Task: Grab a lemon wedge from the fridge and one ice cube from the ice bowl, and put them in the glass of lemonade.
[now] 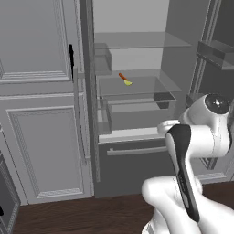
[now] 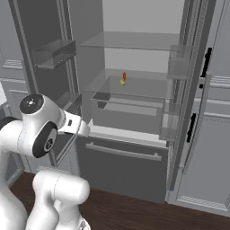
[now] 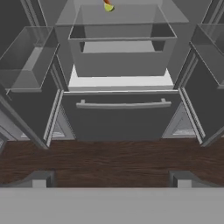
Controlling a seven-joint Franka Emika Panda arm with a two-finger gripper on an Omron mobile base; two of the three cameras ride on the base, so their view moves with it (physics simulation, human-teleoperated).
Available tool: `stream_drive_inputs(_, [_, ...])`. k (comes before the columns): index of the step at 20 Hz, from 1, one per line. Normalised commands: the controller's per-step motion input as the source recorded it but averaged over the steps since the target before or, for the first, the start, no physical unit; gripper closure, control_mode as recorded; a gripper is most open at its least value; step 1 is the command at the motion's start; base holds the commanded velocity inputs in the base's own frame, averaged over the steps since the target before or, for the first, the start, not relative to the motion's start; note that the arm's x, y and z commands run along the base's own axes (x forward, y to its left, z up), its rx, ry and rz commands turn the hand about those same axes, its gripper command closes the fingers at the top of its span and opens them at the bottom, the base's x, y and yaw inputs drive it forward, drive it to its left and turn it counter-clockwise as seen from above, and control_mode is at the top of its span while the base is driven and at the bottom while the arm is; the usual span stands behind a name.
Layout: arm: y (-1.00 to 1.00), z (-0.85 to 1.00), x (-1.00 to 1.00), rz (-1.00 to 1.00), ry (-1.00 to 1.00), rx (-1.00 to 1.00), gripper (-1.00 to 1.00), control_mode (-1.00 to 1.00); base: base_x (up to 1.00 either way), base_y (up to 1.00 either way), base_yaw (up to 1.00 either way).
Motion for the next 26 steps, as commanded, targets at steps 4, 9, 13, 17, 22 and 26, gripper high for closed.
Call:
stream_drive_inputs(4, [0.01,-0.11,0.00,0.00,0.01,0.00,-1.00,1.00,0.00,0.00,0.00])
stream_drive_inputs(9, [0.00,0.00,0.00,0.00,0.00,0.00,-1.00,1.00,0.00,-0.10,0.00])
stream_drive_inputs(13, [0.00,0.00,0.00,0.00,0.00,0.00,-1.00,1.00,0.04,-0.44,0.00])
stream_drive_inputs(17, [0.00,0.00,0.00,0.00,0.00,0.00,-1.00,1.00,0.10,-0.49,0.00])
stream_drive_inputs(22, [0.00,0.00,0.00,0.00,0.00,0.00,-1.00,1.00,0.41,-0.07,0.00])
stream_drive_inputs(26, [0.00,0.00,0.00,0.00,0.00,0.00,-1.00,1.00,0.90,0.00,0.00])
